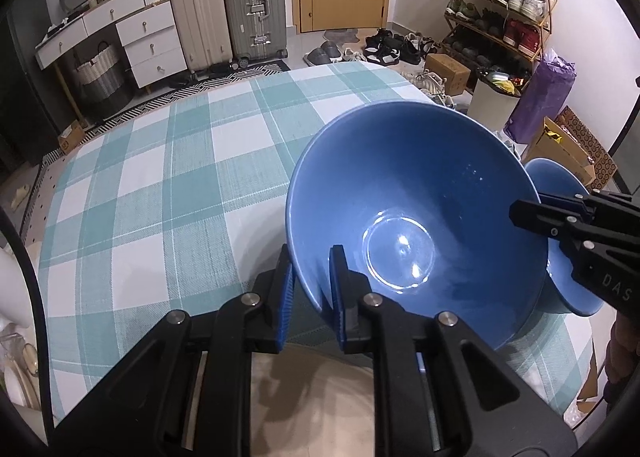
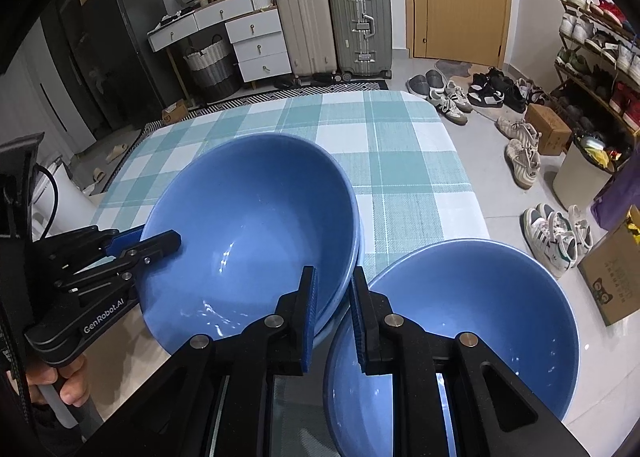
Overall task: Organize plates and bowls
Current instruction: 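Lower the blue bowl into the other blue bowl and open both grippers, then pull both grippers back from the stacked blue bowls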
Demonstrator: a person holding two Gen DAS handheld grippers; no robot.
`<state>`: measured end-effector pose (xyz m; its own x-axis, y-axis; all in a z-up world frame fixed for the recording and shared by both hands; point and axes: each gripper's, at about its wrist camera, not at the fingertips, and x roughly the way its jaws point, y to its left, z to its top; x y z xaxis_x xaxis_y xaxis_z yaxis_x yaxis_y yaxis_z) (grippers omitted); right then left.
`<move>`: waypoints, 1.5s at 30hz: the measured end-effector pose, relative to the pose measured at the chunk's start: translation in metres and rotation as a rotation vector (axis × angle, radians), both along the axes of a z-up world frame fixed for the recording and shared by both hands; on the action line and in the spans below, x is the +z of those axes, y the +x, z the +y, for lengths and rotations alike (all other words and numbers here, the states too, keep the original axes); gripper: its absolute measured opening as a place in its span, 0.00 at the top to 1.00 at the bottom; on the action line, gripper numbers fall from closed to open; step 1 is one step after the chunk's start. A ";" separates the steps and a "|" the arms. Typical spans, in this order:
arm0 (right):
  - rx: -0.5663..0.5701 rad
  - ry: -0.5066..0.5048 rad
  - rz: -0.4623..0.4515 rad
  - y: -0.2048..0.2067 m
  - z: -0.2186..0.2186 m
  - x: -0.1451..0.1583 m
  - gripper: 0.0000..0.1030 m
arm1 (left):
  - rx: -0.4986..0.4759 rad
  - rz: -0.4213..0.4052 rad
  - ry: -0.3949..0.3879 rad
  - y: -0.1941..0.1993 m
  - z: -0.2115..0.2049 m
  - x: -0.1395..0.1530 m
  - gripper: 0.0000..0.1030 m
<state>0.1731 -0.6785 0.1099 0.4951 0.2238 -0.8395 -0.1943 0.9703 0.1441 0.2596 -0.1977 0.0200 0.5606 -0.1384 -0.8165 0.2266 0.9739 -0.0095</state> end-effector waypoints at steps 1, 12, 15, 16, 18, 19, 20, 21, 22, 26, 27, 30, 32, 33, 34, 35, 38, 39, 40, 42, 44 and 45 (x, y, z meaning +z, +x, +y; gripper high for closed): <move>0.000 -0.003 -0.001 0.001 0.000 -0.001 0.84 | -0.001 0.002 0.001 0.000 0.000 0.000 0.87; -0.002 0.024 -0.006 0.001 -0.010 0.000 0.59 | 0.009 0.004 0.014 -0.016 -0.001 0.009 0.48; -0.008 0.044 -0.028 -0.005 -0.016 0.007 0.46 | 0.026 -0.026 0.044 -0.027 -0.001 0.017 0.30; -0.010 0.044 -0.033 -0.007 -0.018 0.009 0.39 | 0.029 -0.032 0.050 -0.032 -0.001 0.020 0.28; -0.003 0.050 -0.048 -0.011 -0.021 0.014 0.26 | 0.030 -0.051 0.068 -0.042 -0.004 0.026 0.24; -0.004 0.053 -0.056 -0.014 -0.023 0.016 0.20 | 0.032 -0.057 0.077 -0.047 -0.005 0.029 0.24; -0.008 0.054 -0.065 -0.016 -0.024 0.018 0.17 | 0.032 -0.063 0.091 -0.053 -0.008 0.032 0.23; -0.013 0.051 -0.073 -0.020 -0.027 0.021 0.16 | 0.030 -0.065 0.095 -0.056 -0.010 0.033 0.23; -0.015 0.045 -0.075 -0.022 -0.029 0.022 0.15 | 0.025 -0.066 0.099 -0.060 -0.013 0.035 0.23; -0.032 0.025 -0.106 -0.033 -0.040 0.029 0.05 | 0.003 -0.084 0.109 -0.079 -0.027 0.042 0.20; -0.036 0.018 -0.114 -0.037 -0.043 0.031 0.04 | -0.007 -0.081 0.105 -0.083 -0.031 0.043 0.19; -0.047 0.009 -0.128 -0.046 -0.054 0.034 0.03 | -0.032 -0.078 0.094 -0.095 -0.043 0.044 0.16; -0.059 0.006 -0.136 -0.051 -0.063 0.036 0.02 | -0.043 -0.078 0.098 -0.102 -0.053 0.044 0.15; -0.066 0.004 -0.142 -0.055 -0.068 0.038 0.02 | -0.050 -0.077 0.101 -0.106 -0.058 0.044 0.14; -0.070 0.004 -0.146 -0.059 -0.073 0.039 0.02 | -0.057 -0.076 0.101 -0.109 -0.063 0.044 0.13; -0.074 0.001 -0.152 -0.062 -0.077 0.041 0.01 | -0.066 -0.075 0.098 -0.112 -0.068 0.044 0.12; -0.093 -0.020 -0.170 -0.072 -0.091 0.045 0.01 | -0.079 -0.073 0.085 -0.119 -0.080 0.043 0.01; -0.099 -0.024 -0.175 -0.075 -0.096 0.045 0.01 | -0.086 -0.070 0.078 -0.121 -0.084 0.043 0.01; -0.107 -0.025 -0.177 -0.078 -0.101 0.046 0.01 | -0.095 -0.065 0.073 -0.124 -0.090 0.042 0.01; -0.120 -0.019 -0.174 -0.083 -0.112 0.045 0.01 | -0.108 -0.055 0.061 -0.127 -0.100 0.041 0.01; -0.131 -0.017 -0.170 -0.087 -0.121 0.044 0.01 | -0.118 -0.046 0.050 -0.127 -0.107 0.040 0.01; -0.140 -0.016 -0.169 -0.089 -0.127 0.043 0.01 | -0.126 -0.039 0.038 -0.129 -0.113 0.040 0.01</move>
<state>0.0840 -0.8057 0.1531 0.6547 0.1302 -0.7446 -0.0772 0.9914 0.1055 0.1306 -0.3106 0.0596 0.5720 -0.1790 -0.8005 0.3469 0.9371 0.0383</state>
